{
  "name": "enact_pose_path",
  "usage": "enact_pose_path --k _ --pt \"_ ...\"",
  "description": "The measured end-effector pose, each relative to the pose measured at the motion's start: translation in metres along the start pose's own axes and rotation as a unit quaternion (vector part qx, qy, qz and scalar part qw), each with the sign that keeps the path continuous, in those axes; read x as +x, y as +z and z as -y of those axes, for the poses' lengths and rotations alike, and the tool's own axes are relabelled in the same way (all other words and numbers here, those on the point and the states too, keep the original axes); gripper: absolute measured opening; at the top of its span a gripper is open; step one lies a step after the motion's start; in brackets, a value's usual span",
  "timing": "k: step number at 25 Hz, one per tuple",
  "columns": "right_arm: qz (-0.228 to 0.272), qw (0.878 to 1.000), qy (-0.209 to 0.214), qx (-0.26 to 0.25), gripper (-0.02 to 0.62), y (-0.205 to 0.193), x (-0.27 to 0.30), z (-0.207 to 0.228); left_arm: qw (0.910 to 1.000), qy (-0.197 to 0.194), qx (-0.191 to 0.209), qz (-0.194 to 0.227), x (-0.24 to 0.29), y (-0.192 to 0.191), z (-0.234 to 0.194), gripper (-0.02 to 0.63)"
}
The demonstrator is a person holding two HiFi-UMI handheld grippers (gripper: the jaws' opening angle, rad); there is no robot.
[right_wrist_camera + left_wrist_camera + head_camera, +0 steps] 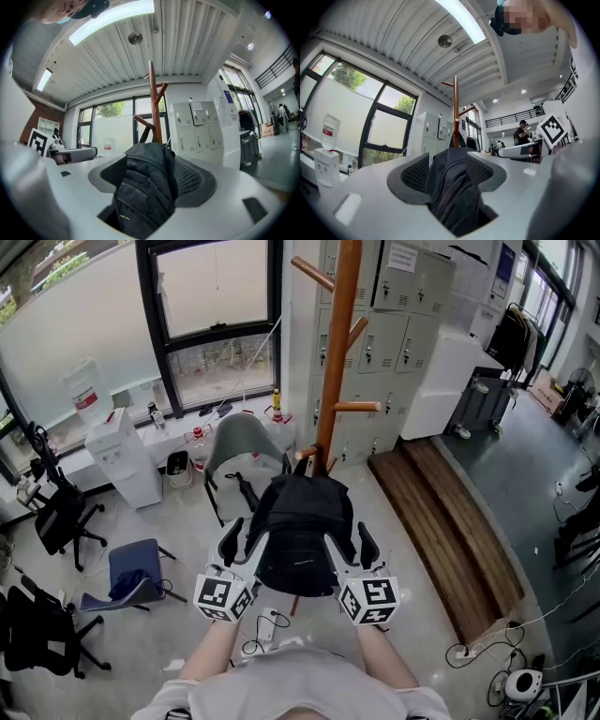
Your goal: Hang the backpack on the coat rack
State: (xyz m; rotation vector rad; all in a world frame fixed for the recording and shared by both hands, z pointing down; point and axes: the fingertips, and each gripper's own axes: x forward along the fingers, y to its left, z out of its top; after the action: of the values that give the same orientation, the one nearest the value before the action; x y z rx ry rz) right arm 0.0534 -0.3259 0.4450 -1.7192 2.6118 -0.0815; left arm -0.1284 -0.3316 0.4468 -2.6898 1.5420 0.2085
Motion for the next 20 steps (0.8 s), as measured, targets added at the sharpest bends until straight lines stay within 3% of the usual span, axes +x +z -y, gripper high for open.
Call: enact_pose_path --k 4,10,13,16,18,20 --pt "0.001 1.0 0.007 0.008 0.302 0.001 -0.009 -0.001 0.9999 0.009 -0.004 0.003 -0.012 0.004 -0.001 0.244" --pt "-0.003 1.0 0.014 0.013 0.301 -0.002 -0.022 -0.001 0.9997 0.021 0.009 0.005 -0.027 0.006 0.004 0.139" --pt "-0.003 1.0 0.015 0.014 0.291 -0.004 -0.03 -0.001 0.9993 0.031 0.02 0.008 -0.038 0.007 0.007 0.039" --pt "0.002 1.0 0.008 0.004 0.185 -0.003 -0.039 0.001 0.9991 0.034 0.023 0.008 -0.044 0.007 0.01 0.011" --pt "0.004 1.0 0.0 -0.01 0.067 -0.004 -0.044 0.001 0.9992 0.034 0.018 0.007 -0.048 0.005 0.011 0.011" --pt "0.006 1.0 -0.005 -0.018 0.023 -0.004 -0.049 0.001 0.9992 0.037 0.009 0.007 -0.053 0.004 0.011 0.009"
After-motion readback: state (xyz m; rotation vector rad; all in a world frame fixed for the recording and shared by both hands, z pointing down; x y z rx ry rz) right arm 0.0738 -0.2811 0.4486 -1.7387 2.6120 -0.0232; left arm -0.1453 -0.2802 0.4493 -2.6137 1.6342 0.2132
